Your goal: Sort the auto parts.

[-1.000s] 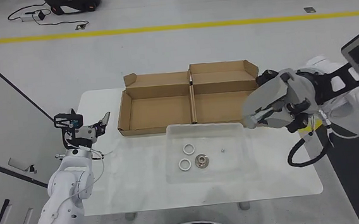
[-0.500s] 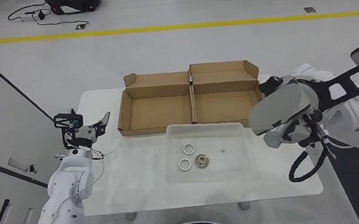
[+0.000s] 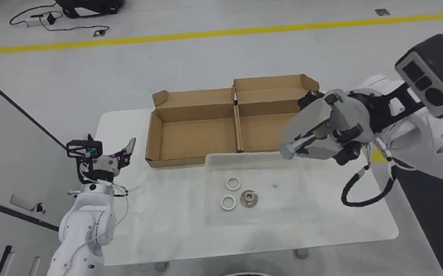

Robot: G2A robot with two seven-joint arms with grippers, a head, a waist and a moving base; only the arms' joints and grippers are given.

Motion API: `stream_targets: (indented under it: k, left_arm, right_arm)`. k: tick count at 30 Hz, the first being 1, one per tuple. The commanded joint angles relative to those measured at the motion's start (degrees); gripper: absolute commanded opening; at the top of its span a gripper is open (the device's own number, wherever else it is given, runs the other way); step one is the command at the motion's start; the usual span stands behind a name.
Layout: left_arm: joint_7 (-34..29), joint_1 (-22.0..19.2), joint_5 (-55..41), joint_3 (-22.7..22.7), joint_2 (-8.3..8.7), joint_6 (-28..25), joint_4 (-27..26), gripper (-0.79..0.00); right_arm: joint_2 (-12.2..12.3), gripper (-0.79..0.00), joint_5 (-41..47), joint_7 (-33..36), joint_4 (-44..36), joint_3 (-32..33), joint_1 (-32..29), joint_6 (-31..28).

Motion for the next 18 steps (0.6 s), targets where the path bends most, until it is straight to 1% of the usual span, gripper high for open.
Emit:
stream_targets:
  k: [1,9,15,18]
  left_arm:
    - [0.0,0.0,0.0,0.0,0.00,0.0,0.0,0.000]
    - [0.0,0.0,0.0,0.0,0.00,0.0,0.0,0.000]
    - [0.0,0.0,0.0,0.0,0.00,0.0,0.0,0.000]
    - [0.0,0.0,0.0,0.0,0.00,0.0,0.0,0.000]
  right_arm:
    - [-0.2,-0.785,0.1,-1.3,-0.6,0.3,-0.3,0.0]
    - [-1.4,-0.785,-3.2,-9.0,-2.9,0.7,-1.4,0.0]
    - [-2.3,-0.785,-4.2,-9.0,-2.6,0.4,-1.3,0.0]
    - [-2.4,-0.785,-4.9,-6.9,-1.1,-0.7,-0.9,0.0]
